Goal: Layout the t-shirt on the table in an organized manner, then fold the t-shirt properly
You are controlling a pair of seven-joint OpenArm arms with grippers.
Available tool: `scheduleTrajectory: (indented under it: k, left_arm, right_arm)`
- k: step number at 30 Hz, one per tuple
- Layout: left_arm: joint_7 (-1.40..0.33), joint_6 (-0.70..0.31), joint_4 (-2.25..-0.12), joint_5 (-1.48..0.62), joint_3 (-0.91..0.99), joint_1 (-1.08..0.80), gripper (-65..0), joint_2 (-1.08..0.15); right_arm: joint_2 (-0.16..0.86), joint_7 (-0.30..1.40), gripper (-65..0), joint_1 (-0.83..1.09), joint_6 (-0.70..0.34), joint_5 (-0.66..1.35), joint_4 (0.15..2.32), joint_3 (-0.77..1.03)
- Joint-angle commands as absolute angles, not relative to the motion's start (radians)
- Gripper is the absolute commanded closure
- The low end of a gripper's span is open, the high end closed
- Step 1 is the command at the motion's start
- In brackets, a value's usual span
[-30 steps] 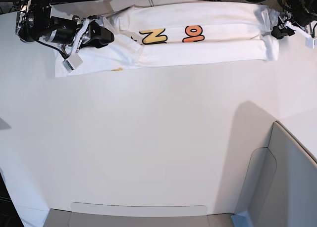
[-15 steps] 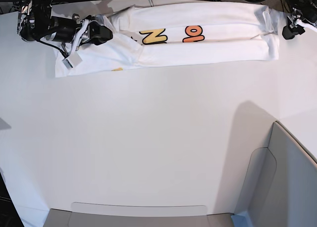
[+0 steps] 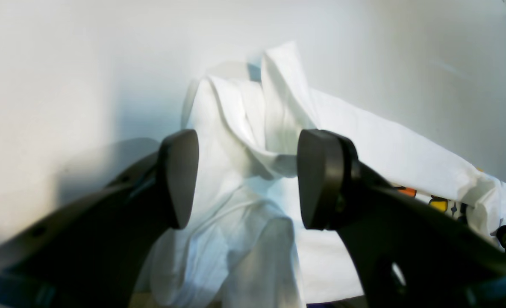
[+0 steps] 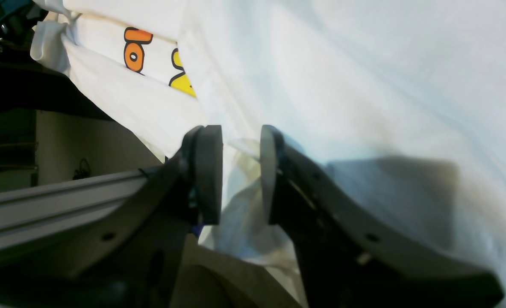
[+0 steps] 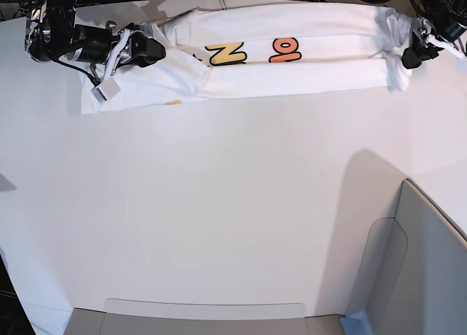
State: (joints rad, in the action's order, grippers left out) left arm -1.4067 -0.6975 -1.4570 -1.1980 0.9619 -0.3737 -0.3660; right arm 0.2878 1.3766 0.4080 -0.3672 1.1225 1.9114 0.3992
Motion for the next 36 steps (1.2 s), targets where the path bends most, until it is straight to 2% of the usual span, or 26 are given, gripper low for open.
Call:
scheduleTrajectory:
  k: [1, 14, 29, 36]
  left_arm:
    - [-1.396, -0.698, -1.472, -1.222, 0.972, -0.377, -37.3, -0.386]
    - [-1.396, -0.698, -1.474, -1.219, 1.047, -0.386, -37.4, -0.375]
    - [-1.396, -0.698, -1.472, -1.216, 0.923, -0.406, -37.4, -0.372]
    - [-1.396, -0.698, -1.472, -1.040, 0.926, -0.400, -37.4, -0.374]
  right_arm:
    - [0.298, 1.365, -16.1, 0.407, -0.371, 1.144, 1.928, 0.403]
    - [0.298, 1.365, -16.1, 0.407, -0.371, 1.144, 1.928, 0.404]
    - [0.298, 1.365, -16.1, 0.407, -0.371, 1.144, 1.928, 0.404]
    - [0.298, 1.366, -16.1, 0.407, -0.371, 1.144, 1.928, 0.404]
